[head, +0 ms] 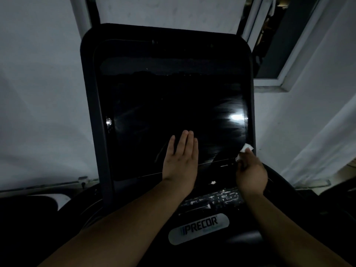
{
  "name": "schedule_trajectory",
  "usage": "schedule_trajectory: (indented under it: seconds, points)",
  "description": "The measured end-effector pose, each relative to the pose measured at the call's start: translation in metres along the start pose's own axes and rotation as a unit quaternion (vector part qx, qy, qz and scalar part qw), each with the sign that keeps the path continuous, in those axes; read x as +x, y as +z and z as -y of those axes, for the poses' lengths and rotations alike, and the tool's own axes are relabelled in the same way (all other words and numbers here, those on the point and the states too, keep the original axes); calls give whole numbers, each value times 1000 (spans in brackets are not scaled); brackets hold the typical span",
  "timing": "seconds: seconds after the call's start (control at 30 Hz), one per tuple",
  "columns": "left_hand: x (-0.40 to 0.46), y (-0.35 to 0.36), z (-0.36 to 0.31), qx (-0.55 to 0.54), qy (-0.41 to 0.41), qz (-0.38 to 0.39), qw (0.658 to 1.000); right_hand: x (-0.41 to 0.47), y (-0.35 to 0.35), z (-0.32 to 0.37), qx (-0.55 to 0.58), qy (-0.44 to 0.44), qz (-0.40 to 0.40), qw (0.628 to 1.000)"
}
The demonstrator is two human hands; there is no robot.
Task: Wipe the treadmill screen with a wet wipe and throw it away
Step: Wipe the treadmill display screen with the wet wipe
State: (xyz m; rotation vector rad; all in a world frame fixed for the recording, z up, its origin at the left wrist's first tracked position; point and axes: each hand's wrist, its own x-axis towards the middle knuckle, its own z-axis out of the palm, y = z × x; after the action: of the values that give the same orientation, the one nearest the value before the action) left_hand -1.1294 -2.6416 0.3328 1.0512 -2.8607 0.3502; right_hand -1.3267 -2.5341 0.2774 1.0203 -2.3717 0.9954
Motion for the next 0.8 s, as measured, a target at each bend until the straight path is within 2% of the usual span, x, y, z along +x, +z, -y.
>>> schedule_trajectory:
  seconds: [0.07, 0.23, 0.37, 0.5, 0.6, 0.8]
  points:
    - [0, 1, -1, -1, -3, -2, 1000, -11, 5, 15, 4, -14, -14, 1000]
    - [0, 0, -3, -5, -7, -8, 1000, -49, 14, 59, 11, -167, -1, 986]
    - [-2, 2, 5, -16, 18, -20, 1000, -58, 8, 86, 39, -251, 18, 967]
    - [-8, -9, 22, -41, 51, -16, 998, -36, -16, 101, 38, -240, 26, 970]
    - [-10, -32, 37, -54, 60, -41, 996, -12, -31, 109, 65, -242, 15, 968]
    - [-5, -74, 65, -48, 45, -68, 996, 33, -53, 132, 9, -271, 29, 962]
